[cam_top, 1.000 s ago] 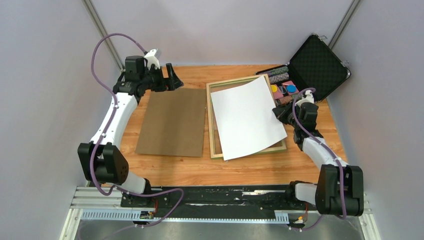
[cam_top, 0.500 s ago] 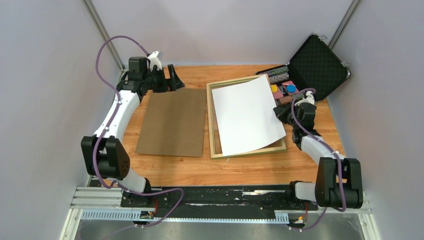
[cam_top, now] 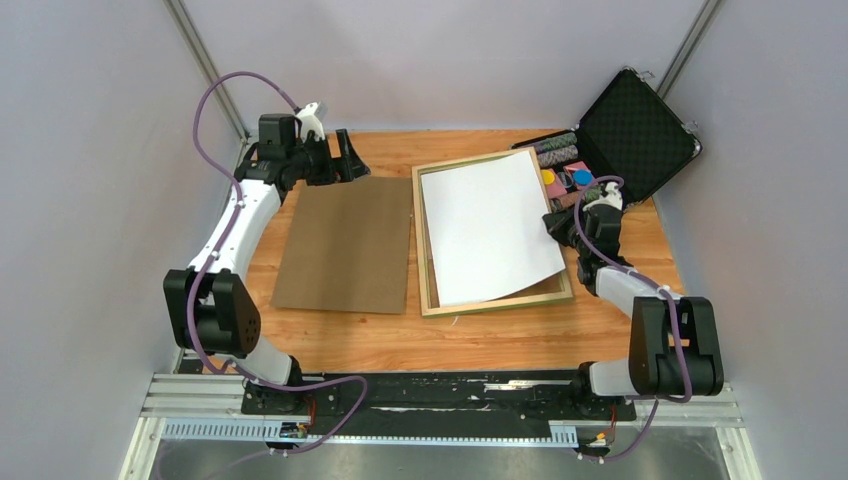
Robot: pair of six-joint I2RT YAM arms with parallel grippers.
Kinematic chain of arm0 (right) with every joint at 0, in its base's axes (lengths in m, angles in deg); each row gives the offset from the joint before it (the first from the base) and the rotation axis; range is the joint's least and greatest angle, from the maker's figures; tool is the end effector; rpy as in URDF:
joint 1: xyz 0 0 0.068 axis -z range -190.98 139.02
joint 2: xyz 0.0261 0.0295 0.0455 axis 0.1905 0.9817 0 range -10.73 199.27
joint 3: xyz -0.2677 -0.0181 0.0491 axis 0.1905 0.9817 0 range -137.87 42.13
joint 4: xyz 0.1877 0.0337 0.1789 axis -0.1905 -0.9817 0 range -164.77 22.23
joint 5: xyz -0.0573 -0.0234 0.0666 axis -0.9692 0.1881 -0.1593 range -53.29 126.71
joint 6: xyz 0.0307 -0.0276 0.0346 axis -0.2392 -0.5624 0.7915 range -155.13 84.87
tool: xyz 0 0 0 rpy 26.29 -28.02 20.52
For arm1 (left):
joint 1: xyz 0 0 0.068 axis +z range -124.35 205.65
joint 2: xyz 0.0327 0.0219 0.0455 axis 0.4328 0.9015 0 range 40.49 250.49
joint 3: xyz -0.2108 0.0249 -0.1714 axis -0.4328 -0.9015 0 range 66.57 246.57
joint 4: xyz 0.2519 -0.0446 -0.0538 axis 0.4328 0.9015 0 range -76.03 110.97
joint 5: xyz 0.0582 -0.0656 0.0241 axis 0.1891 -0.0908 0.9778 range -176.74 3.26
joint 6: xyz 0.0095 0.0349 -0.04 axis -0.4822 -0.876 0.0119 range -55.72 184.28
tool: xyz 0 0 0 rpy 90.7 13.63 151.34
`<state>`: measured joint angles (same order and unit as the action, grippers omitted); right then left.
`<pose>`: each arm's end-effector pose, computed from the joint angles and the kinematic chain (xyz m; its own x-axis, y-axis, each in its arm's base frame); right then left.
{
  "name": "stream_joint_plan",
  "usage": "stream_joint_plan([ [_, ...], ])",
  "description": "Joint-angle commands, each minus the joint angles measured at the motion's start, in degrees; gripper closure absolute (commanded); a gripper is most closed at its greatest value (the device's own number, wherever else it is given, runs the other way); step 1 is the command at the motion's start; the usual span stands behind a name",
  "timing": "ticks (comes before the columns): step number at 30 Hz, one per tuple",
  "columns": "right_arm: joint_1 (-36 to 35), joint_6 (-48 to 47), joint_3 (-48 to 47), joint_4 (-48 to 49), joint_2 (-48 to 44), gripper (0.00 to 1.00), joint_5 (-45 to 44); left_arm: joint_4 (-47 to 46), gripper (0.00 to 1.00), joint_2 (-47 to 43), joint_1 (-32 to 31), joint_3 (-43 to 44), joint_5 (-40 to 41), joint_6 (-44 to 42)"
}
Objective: Put the photo into the frame
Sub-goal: Turn over the photo from the photo frame.
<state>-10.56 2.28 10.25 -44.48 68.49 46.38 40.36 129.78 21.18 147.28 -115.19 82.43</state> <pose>0.2804 0.0040 0.1889 -0.4126 0.6018 -0.6838 0.1315 0.7821 0.6091 0.3519 -0.0445 0.3399 -0.6856 -0.2211 -0.6936 0.2568 0.8180 -0.5147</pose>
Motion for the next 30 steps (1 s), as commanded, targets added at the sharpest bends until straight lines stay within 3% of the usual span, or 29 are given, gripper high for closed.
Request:
stream_joint_plan([
  [1,-0.17,0.15,-0.32,4.91,-0.29,1.0,-1.94,-2.2,0.0,0.0,0.23,1.35,-0.87,0.7],
  [8,-1.81,-0.61,-0.11,4.7,0.72,0.91,-0.28,-1.99,0.0,0.05,0.25,1.26,-1.17,0.35],
  [18,-1.92,-3.15,0.06,1.99,-0.35,0.89,-0.07,-1.89,0.0,0.0,0.25,1.11,-1.56,0.24],
  [30,-1.92,-5.03,-0.07,1.57,0.66,1.0,-0.5,-1.27,0.0,-0.13,0.23,1.19,-1.52,-0.31],
])
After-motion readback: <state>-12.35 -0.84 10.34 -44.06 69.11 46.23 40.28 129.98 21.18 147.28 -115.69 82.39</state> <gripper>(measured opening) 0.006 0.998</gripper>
